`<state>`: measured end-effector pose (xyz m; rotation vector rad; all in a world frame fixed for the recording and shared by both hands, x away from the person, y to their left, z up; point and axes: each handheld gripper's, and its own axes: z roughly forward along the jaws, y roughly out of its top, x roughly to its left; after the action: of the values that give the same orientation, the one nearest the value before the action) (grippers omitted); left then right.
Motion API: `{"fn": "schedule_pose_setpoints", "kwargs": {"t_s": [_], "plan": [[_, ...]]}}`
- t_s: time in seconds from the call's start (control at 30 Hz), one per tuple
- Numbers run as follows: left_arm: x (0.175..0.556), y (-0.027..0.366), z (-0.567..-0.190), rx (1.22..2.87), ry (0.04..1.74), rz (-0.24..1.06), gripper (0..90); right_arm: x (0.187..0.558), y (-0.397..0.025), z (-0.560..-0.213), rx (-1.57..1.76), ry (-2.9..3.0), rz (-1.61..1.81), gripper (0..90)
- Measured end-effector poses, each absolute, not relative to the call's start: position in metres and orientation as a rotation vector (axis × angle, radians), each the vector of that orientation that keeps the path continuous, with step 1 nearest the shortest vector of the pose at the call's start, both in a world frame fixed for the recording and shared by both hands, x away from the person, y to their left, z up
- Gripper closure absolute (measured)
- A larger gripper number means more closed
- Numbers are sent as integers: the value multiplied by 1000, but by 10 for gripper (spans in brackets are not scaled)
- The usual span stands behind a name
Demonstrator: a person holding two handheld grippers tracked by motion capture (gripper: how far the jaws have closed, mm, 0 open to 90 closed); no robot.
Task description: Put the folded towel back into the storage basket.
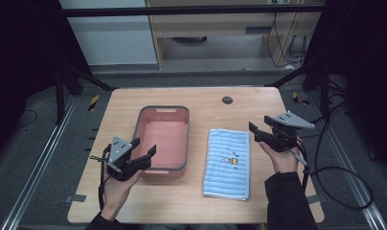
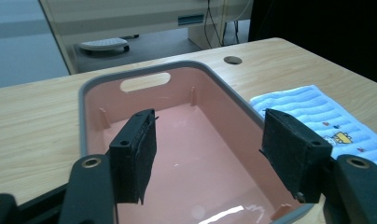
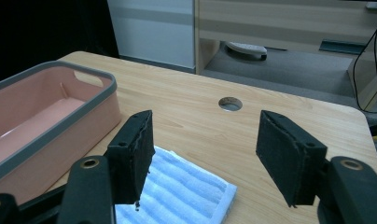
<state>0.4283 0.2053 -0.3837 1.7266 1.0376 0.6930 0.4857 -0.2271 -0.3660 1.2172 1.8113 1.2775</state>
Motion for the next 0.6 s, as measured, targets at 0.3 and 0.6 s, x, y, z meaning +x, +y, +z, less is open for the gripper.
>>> {"fn": "schedule_pose_setpoints", "kwargs": {"t_s": [0.3,0.6], "plan": [[433,178,-387,1744,1010,657,356,494,-222,-363,1206,1826,1277,366],[432,151,-390,1774,967,633,366,501,-224,-367,1221,1829,1261,361]]}}
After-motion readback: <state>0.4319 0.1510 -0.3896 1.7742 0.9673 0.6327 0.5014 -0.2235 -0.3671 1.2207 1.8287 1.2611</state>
